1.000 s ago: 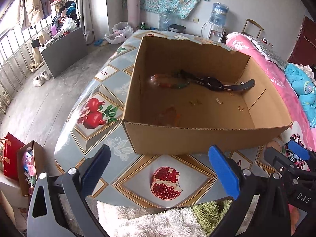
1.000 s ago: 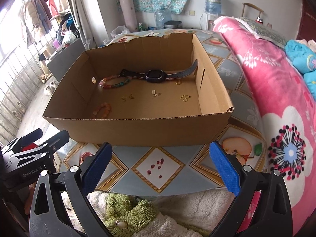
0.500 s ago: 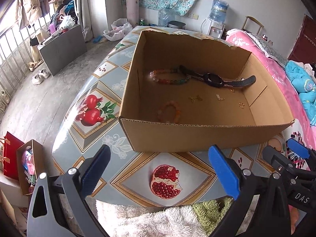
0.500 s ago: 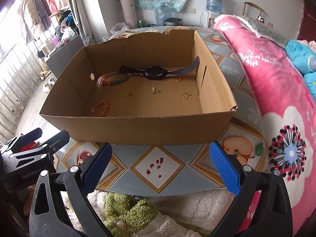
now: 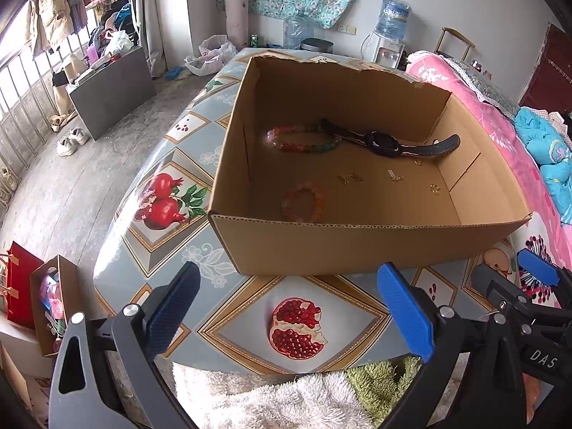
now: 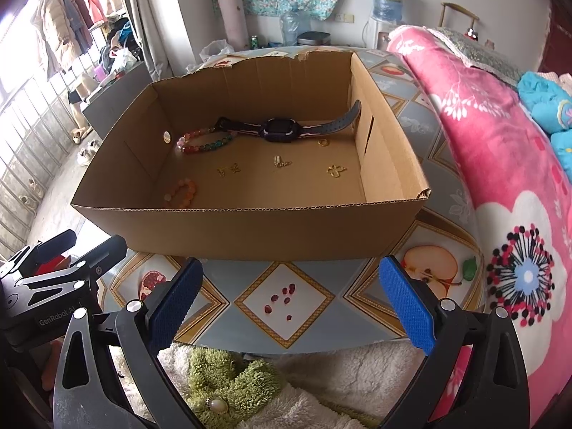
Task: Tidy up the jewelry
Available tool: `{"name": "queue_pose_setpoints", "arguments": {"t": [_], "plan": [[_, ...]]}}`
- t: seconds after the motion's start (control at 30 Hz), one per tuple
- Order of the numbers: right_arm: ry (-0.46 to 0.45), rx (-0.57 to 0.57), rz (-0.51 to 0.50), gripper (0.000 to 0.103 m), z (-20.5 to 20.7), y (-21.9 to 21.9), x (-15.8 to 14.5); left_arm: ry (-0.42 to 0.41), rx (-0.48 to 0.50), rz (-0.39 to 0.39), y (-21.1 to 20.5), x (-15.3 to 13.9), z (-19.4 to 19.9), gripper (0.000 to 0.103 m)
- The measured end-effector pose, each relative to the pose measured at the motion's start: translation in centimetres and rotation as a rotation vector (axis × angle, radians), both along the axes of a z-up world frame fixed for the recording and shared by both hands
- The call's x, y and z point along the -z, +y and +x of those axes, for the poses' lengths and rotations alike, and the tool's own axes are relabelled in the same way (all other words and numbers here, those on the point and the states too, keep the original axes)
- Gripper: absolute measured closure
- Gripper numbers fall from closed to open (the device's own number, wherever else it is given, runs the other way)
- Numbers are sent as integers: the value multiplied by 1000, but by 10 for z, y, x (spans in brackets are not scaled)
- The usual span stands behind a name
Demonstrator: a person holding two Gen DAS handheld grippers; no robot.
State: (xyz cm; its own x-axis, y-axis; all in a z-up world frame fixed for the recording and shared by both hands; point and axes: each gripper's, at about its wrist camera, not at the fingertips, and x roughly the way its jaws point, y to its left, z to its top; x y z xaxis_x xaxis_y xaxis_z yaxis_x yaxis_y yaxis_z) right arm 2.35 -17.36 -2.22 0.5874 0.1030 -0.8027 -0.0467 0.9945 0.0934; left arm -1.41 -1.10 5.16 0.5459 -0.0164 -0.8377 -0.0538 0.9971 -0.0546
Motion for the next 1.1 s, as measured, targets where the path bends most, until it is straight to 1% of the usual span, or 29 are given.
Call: {"name": "queue_pose_setpoints", "arguments": {"t": [1.1], "plan": [[8,4,8,8,2,-4,2,7,22,4,-5,4,1,6]]}}
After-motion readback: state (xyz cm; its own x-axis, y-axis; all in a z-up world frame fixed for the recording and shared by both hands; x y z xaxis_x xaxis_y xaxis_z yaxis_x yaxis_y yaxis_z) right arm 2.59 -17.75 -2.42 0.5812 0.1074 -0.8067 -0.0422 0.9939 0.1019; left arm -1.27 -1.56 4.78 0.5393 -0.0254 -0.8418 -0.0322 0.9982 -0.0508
